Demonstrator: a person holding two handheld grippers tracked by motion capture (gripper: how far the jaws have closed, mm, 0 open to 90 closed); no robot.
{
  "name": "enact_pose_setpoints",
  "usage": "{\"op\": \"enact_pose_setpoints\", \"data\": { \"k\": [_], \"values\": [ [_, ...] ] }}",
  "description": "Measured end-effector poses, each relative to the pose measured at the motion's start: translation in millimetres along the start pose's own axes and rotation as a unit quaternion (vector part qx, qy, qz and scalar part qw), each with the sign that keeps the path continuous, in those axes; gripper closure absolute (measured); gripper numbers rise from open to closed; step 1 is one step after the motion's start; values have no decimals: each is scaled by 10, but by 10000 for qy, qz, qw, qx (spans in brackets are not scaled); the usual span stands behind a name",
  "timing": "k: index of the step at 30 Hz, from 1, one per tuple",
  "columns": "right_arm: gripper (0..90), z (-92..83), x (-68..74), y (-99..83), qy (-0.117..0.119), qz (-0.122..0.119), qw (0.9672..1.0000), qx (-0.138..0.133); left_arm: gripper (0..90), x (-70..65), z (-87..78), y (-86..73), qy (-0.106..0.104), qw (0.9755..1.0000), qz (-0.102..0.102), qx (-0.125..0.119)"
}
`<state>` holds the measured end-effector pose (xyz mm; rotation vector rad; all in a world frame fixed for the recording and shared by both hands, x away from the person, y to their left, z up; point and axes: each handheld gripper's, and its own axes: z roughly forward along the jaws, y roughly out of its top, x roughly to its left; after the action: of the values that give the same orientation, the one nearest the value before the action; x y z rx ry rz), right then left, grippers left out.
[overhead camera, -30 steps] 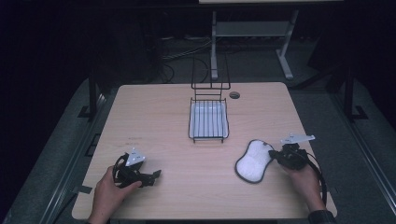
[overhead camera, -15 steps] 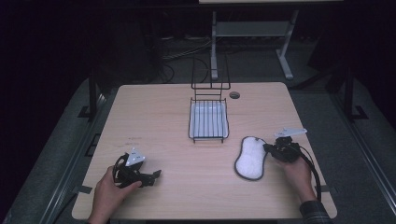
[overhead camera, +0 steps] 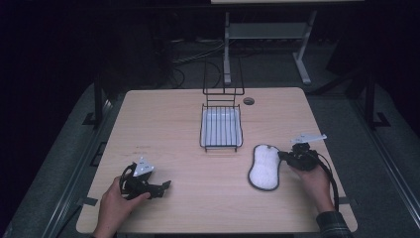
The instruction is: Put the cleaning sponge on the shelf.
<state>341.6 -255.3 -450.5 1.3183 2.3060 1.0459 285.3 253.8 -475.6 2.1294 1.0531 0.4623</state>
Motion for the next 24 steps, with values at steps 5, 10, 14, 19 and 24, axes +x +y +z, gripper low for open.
{"op": "enact_pose_setpoints", "data": {
  "k": [5,10,14,19,24],
  "values": [
    [898,-135,129,21,151,-101,9998,-84,127,1,0,0,0,10000,8,0],
    [898,-211,289,17,432,-133,9989,-123,127,1,-1,0,2,10000,7,7],
    [898,-239,411,5,601,-209,9979,-92,127,1,-1,0,3,10000,8,6],
    [898,-250,534,-18,695,-323,9971,-30,127,-1,-2,-2,13,10000,5,3],
    [898,-226,631,-75,750,-418,9963,93,127,-3,-3,-3,16,10000,0,-2]
  ]
}}
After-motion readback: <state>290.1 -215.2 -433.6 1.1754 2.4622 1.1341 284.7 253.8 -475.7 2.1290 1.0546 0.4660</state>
